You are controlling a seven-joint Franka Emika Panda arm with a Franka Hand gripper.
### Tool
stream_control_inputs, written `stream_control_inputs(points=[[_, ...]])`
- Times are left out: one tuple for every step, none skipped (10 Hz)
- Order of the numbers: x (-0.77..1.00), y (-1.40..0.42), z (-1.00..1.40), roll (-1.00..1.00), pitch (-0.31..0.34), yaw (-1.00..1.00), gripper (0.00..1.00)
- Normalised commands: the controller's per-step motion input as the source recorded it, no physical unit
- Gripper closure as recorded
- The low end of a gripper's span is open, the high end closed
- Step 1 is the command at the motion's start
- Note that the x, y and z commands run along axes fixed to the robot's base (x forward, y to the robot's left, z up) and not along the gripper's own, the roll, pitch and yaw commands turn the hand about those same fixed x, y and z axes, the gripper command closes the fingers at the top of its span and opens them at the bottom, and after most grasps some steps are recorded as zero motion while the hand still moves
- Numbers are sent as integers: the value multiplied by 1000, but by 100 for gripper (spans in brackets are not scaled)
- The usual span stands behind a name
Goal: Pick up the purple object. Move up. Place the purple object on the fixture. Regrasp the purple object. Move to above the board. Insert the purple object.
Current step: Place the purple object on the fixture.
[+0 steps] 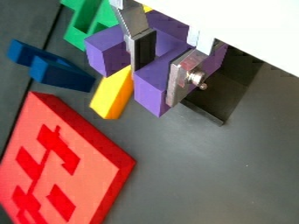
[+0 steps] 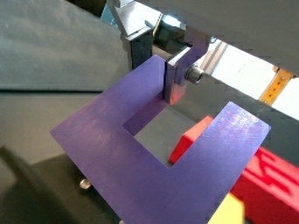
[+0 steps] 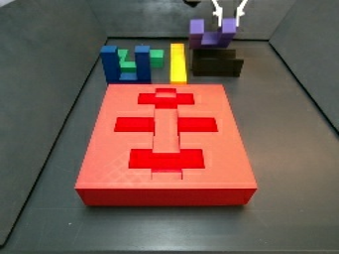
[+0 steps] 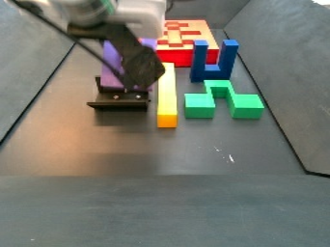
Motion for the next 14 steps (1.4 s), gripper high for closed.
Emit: stream_control_inputs(points=[[989,-57,-94,43,0,-100,100],[940,-60,0,77,0,-100,100],[786,-14,100,126,-37,-89,100],[629,0,0,169,-103,-74,100],[474,0,-34,166,-140,-11,100],[317,-20,-129,209,-117,0,100],[29,-131,-209,129,-6,97,100],[0,-237,-223,86,0,260,100],[0,-309,-189,94,120,349,100],[0,-123,-140,26,231,363,100],[0,0,-111,0,251,297,100],[0,74,-137,0,186,174,100],[0,137,-143,0,103,20,100],[0,131,-134,-37,83,20,100]])
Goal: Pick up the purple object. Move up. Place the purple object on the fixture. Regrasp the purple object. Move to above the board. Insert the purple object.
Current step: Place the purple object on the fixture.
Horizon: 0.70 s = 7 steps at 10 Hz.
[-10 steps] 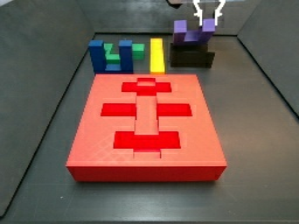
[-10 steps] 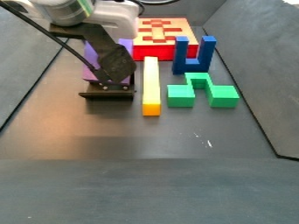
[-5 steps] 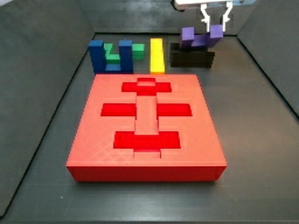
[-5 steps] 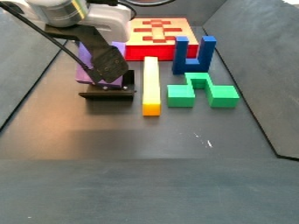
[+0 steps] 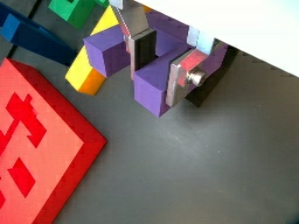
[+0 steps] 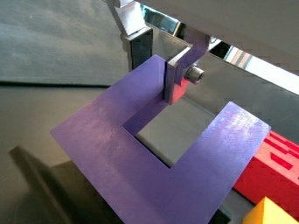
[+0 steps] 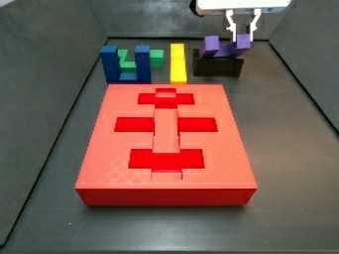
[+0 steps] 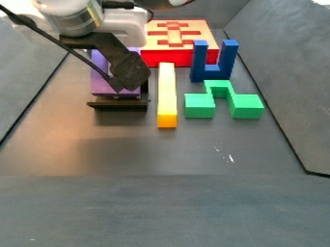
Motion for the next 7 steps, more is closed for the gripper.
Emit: stream_control_inputs(points=[[0,143,-146,-49,69,20,100],[0,134,-149,-91,34,23,100],[3,120,-180,-177,0,20,100],[0,120,-229,-186,0,0,100],[0,14,-217,-189,0,0,100],[0,0,-83,-120,0,0,100],[0,0,0,0,0,0,100]])
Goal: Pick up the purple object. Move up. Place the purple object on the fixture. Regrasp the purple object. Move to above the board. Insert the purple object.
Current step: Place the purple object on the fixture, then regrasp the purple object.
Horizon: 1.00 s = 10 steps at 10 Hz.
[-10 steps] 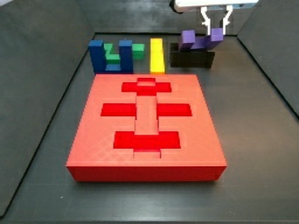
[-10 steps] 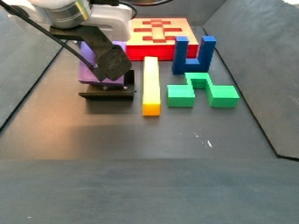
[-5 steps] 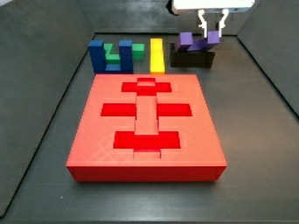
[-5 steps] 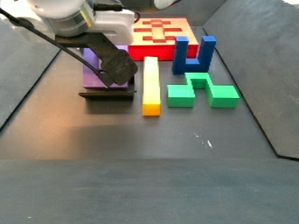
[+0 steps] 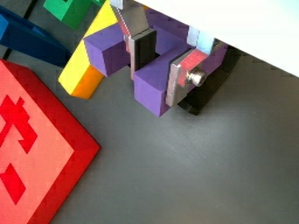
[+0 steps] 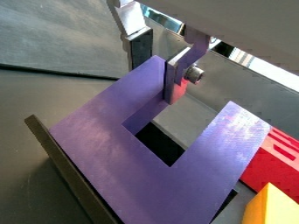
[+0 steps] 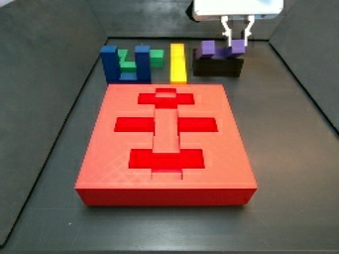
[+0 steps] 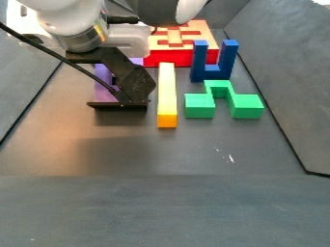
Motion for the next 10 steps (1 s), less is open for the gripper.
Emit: stream_control_inputs(points=[[0,0,0,0,0,0,0],[0,0,0,-6,0,0,0],[0,0,429,-31,89,-160,0],[0,0,854,0,66,-206,0],[0,-17,909,0,9,-46,0],[0,-217,506,286,0,-11,0],[0,-497,143,1000,17,-57,0],[40,-477,149,1000,134,0,0],[26,-374,146,1000,169,0,0],[69,-294,91,1000,209,0,0]])
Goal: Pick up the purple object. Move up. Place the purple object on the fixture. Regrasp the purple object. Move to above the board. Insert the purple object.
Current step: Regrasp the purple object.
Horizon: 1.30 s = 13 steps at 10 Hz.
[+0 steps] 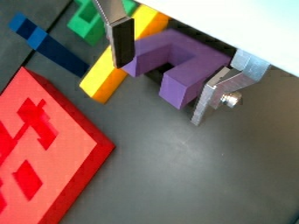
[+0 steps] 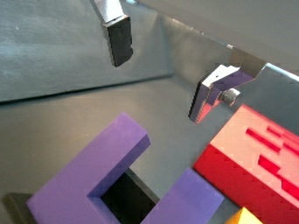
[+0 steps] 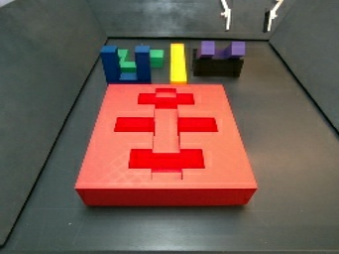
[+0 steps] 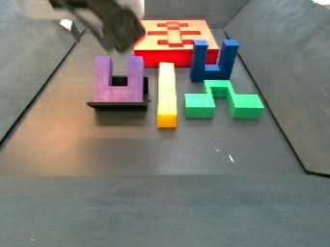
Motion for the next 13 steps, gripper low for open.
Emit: stream_control_inputs(points=[[143,-286,0,1000,143,51,0],[151,-203,0,1000,29,177,0],[186,-189,0,1000,0,237,0],[289,-280,-29,1000,0,177,0],[217,-251,-26,1000,-54,206,0],[166,-169,-31,1000,-71,134,0],[91,-149,-17,1000,-100,49,0],[0,-123,-3,1000,-151,0,0],[0,-89,0,1000,-120,0,0],[0,-60,0,1000,-100,0,0],[0,-40,0,1000,-114,0,0],[0,0,0,1000,-71,0,0],[-20,9,-120,1000,0,0,0]])
